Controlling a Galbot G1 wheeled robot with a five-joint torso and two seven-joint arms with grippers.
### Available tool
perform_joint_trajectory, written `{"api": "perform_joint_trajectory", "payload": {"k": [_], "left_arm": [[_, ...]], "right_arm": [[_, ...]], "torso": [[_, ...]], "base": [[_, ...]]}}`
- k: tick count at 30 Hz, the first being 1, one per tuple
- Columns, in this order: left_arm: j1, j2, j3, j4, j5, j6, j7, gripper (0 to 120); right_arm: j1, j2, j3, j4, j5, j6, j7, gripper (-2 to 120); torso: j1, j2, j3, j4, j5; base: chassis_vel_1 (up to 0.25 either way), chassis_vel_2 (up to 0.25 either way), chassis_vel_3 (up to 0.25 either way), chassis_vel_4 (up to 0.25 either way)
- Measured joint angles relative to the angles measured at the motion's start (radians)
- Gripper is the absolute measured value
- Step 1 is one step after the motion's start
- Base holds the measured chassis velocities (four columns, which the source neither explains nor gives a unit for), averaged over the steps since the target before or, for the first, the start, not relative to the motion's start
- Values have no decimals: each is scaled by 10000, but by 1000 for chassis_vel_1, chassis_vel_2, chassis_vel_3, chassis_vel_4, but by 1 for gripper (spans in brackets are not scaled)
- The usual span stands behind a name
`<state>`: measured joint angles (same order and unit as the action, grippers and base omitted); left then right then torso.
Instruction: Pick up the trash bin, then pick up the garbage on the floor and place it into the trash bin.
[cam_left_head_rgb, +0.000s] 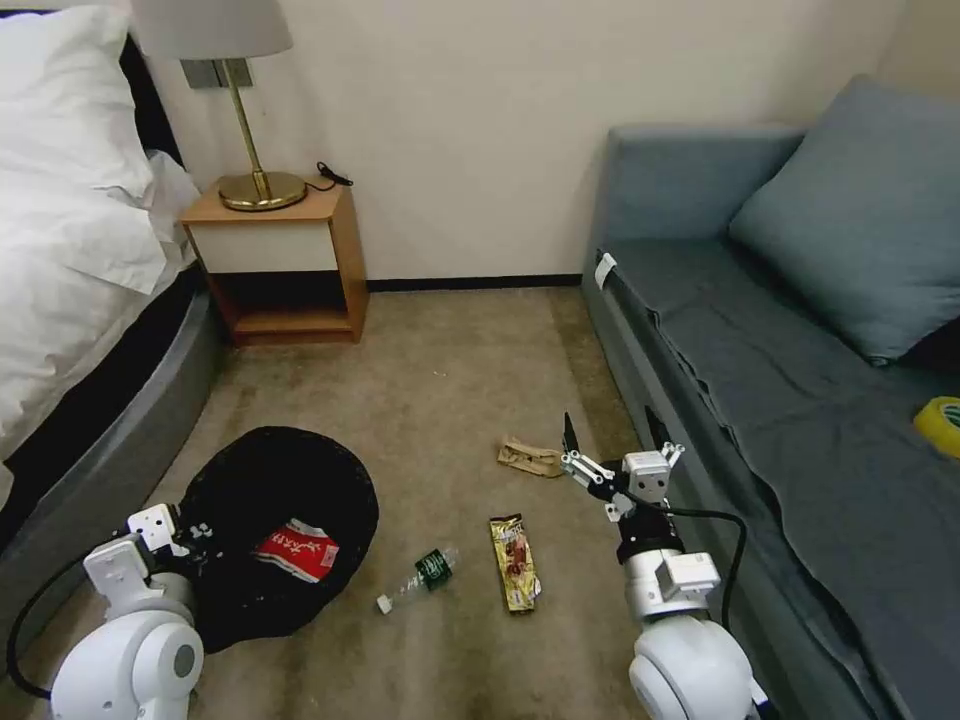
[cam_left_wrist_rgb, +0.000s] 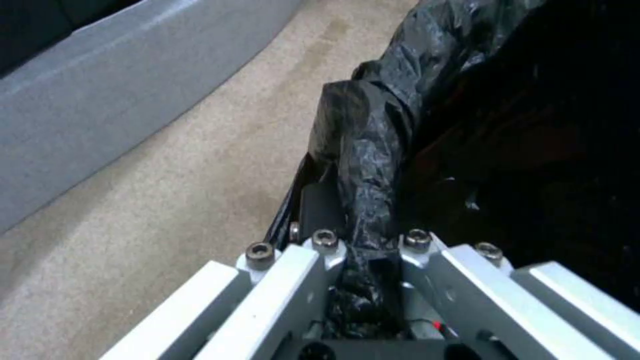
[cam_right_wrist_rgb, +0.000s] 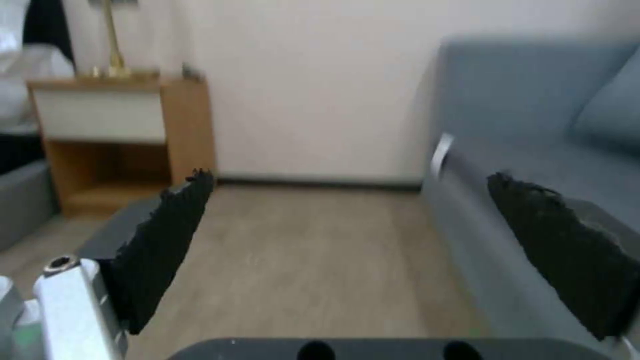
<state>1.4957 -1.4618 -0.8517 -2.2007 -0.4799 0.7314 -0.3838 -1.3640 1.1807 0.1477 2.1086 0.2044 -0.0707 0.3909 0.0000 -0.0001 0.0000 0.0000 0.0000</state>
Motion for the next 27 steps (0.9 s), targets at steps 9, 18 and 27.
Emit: {"api": "perform_joint_trajectory", "payload": {"k": [9, 18, 27], "left_arm": [[25, -77, -145, 158, 19, -45, 0, 2], [38, -174, -245, 279, 72, -106, 0, 2], [74, -259, -303, 412, 140, -175, 4, 2]], "right_arm": [[3207, -1100, -2719, -2180, 6114, -3584, 1883, 100], [4948, -919, -4612, -4909, 7404, -4186, 2075, 100], [5637, -388, -5460, -6713, 7028, -3776, 1656, 100]], "torso": [[0, 0, 0, 0, -1], [1, 0, 1, 1, 0], [1, 0, 1, 1, 1]], "base": [[0, 0, 0, 0], [0, 0, 0, 0], [0, 0, 0, 0]]}}
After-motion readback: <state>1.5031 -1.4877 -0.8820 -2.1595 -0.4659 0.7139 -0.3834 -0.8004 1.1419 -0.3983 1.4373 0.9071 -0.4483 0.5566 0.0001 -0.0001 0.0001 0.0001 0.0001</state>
